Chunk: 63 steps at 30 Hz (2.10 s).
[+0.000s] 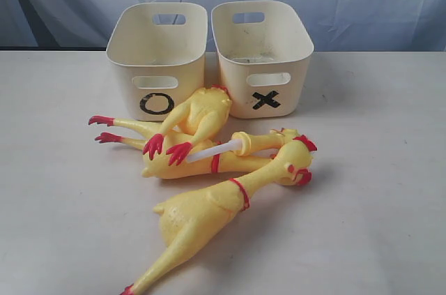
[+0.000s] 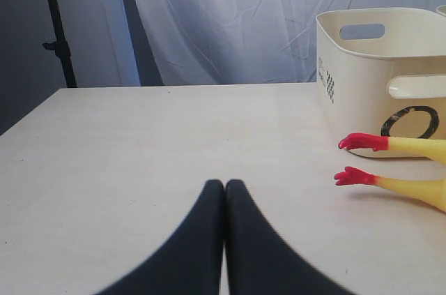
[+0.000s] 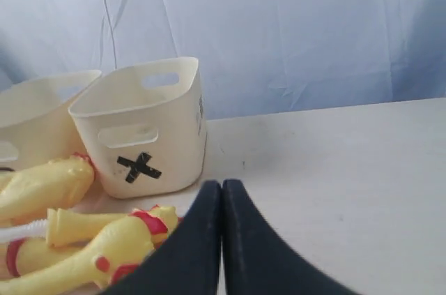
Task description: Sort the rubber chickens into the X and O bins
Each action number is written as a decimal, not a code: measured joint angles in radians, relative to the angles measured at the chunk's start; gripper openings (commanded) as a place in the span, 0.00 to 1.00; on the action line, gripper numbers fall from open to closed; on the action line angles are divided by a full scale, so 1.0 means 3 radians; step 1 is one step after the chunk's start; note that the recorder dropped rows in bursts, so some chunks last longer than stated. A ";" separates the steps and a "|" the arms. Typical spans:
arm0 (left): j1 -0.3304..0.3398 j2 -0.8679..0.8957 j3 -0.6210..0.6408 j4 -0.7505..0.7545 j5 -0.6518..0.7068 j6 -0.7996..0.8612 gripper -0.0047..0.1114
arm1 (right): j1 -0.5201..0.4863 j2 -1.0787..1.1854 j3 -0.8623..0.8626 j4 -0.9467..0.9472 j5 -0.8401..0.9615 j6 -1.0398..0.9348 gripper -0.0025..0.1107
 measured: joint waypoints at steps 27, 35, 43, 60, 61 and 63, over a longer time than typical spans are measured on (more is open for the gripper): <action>0.0000 0.0000 0.0000 0.0000 0.0000 0.0000 0.04 | 0.0000 -0.0006 -0.0382 0.1792 0.0190 0.0340 0.02; 0.0000 0.0000 0.0000 0.0000 0.0000 0.0000 0.04 | 0.0000 0.0335 -0.0702 0.1797 0.0578 0.0215 0.02; 0.0000 0.0000 0.0000 0.0000 0.0000 0.0000 0.04 | 0.0000 0.1280 -0.1294 0.1797 0.1169 -0.0434 0.02; 0.0000 0.0000 0.0000 0.0000 0.0000 0.0000 0.04 | 0.0008 0.3252 -0.2477 0.1791 0.1858 -0.0834 0.02; 0.0000 0.0000 0.0000 0.0000 0.0000 0.0000 0.04 | 0.0022 0.3340 -0.2522 0.1791 0.1858 -0.0839 0.02; 0.0000 0.0000 0.0000 0.0000 0.0000 0.0000 0.04 | 0.0078 0.3493 -0.2615 0.1791 0.1858 -0.0847 0.02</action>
